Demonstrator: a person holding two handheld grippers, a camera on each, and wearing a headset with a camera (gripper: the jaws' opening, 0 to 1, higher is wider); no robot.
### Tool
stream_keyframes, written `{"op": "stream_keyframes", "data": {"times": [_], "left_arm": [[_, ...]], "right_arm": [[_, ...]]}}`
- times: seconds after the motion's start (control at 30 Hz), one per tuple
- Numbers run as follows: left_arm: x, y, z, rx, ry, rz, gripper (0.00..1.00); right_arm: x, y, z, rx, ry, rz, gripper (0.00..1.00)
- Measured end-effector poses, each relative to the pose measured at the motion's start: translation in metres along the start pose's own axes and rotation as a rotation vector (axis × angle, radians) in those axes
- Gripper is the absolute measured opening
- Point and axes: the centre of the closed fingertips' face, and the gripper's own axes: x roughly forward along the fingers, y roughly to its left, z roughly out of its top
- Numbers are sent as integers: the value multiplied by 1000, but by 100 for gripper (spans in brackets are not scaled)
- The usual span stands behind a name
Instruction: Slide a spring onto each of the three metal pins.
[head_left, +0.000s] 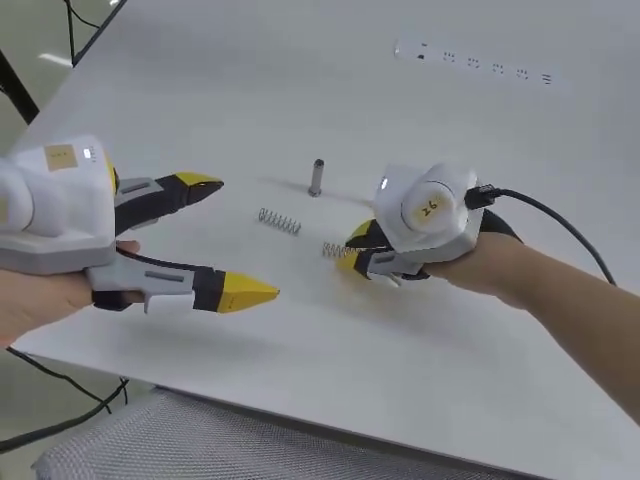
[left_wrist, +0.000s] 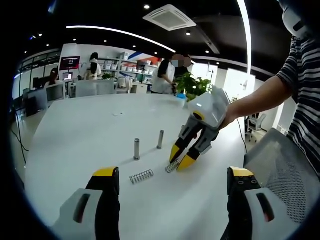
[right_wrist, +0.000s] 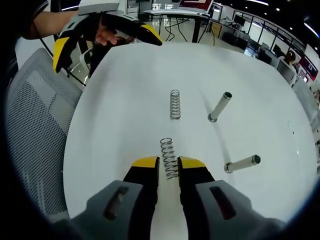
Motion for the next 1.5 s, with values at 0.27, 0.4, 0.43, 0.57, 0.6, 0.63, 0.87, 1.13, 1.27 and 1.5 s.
{"op": "stream_keyframes", "data": {"times": [0.27, 0.4, 0.43, 0.57, 0.6, 0.63, 0.87, 1.13, 1.27, 1.5], "left_arm": [[-2, 1, -3, -6, -1, 4, 88], [-2, 1, -5, -6, 3, 3, 88], [-2, 1, -5, -5, 3, 2, 88], [-1, -1, -4, -4, 2, -1, 88], [-1, -1, -4, -4, 2, -2, 88], [-1, -1, -4, -4, 2, -3, 88], [3, -8, 1, 8, 6, -21, 88], [11, -19, 3, 30, 15, -58, 87], [14, -23, 5, 38, 19, -73, 87], [21, -28, 9, 62, 24, -107, 85]], "right_arm": [[-1, 1, -6, -3, 9, -2, 15], [0, 2, -5, 1, 3, 0, 13], [0, 2, -5, 3, 3, 3, 13], [0, 4, -4, 9, 2, 0, 13], [0, 4, -5, 8, 3, 1, 13], [0, 4, -5, 10, 4, 4, 12], [-14, 3, -6, 23, -21, -8, 12], [-37, 3, -9, 11, -39, -26, 12], [-48, 5, -7, 2, -55, -32, 12], [-65, 10, 2, -33, -76, -35, 12]]}}
